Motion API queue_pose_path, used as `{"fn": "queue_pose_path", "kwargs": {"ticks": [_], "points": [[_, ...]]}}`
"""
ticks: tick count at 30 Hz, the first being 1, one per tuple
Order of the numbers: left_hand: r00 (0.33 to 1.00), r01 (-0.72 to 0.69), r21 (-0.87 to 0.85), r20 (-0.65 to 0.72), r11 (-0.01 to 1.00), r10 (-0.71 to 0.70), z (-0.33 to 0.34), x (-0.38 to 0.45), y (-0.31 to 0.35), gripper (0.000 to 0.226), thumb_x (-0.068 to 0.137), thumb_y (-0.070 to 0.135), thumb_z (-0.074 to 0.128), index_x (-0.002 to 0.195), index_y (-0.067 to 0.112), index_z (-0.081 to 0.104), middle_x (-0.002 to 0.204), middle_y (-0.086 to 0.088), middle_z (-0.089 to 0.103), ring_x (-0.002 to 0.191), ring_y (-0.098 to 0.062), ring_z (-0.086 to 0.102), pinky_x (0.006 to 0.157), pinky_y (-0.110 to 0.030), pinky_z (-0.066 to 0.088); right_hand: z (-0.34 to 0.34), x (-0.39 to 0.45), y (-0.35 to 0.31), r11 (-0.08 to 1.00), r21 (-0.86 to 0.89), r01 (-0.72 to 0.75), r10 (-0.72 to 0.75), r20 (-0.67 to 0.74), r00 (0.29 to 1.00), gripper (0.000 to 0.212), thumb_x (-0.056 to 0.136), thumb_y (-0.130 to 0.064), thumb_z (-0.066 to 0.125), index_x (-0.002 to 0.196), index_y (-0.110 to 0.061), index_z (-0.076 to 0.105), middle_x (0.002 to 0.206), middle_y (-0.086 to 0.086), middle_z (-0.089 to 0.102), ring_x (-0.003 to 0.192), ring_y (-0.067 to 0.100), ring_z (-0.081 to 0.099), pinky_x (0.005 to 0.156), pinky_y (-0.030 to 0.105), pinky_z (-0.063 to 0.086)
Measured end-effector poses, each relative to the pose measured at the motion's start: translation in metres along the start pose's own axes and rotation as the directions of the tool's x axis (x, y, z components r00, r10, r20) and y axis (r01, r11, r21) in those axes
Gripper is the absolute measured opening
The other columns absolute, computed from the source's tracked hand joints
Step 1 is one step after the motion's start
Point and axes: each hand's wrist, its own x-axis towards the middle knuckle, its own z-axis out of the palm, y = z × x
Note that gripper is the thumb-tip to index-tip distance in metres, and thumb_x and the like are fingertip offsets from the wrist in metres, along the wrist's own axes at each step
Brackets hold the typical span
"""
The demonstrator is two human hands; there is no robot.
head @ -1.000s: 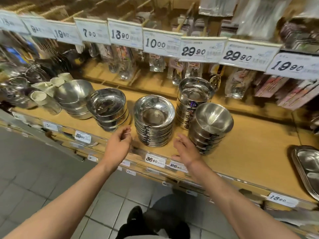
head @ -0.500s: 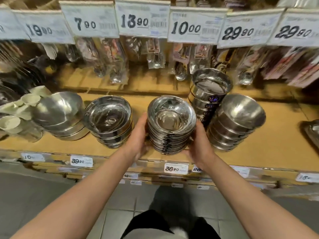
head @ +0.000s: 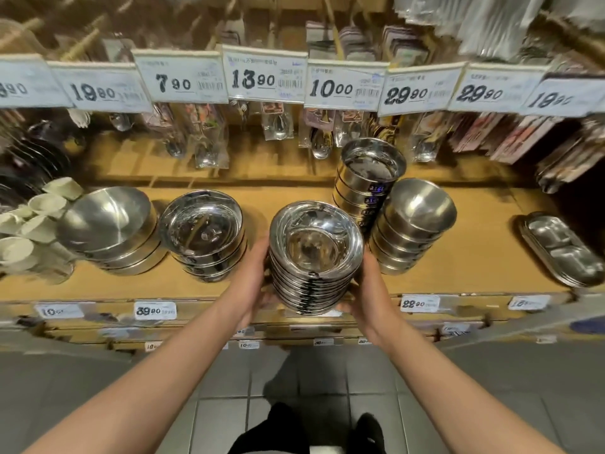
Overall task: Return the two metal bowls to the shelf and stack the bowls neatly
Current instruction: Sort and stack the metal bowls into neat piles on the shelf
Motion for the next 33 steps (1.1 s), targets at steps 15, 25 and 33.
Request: {"fn": "queue_pose_path", "kwargs": {"ticks": [15, 25, 33], "points": [[0.987, -0.067, 0.083, 0.150, 0.994, 0.054, 0.155, -0.110, -0.032, 0.066, 0.075, 0.087, 0.044, 0.117, 0.041, 0.065, 0.124, 0.004, 0.069, 0.115, -0.026, 0.062, 0.091, -0.051, 0.056, -0.127, -0.153, -0.026, 0.994, 0.013, 0.111, -0.108, -0.161, 0.981, 0.045, 0.081, -0.071, 0.046, 0.108, -0.043, 0.069, 0.127, -0.006, 0.067, 0.117, 0.018, 0.059, 0.060, 0.034, 0.057], [0.962, -0.062, 0.132, 0.270, 0.989, 0.024, 0.283, -0.102, -0.047, 0.053, 0.086, 0.080, 0.032, 0.108, 0.050, 0.069, 0.089, 0.029, 0.074, 0.105, -0.010, 0.063, 0.080, -0.040, 0.056, -0.243, -0.181, -0.058, 0.993, 0.051, 0.105, -0.087, -0.270, 0.959, 0.053, 0.089, -0.070, 0.044, 0.124, -0.037, 0.066, 0.136, -0.004, 0.062, 0.125, 0.025, 0.056, 0.087, 0.059, 0.058], [0.984, -0.031, 0.066, 0.176, 0.997, 0.019, 0.344, -0.002, -0.022, 0.040, 0.087, 0.070, 0.039, 0.085, 0.053, 0.075, 0.081, 0.023, 0.076, 0.097, -0.012, 0.063, 0.070, -0.033, 0.048, -0.290, -0.089, -0.105, 0.997, 0.003, 0.074, -0.070, -0.301, 0.951, 0.059, 0.083, -0.073, 0.046, 0.123, -0.036, 0.067, 0.134, -0.004, 0.062, 0.122, 0.025, 0.055, 0.066, 0.042, 0.058]]}}
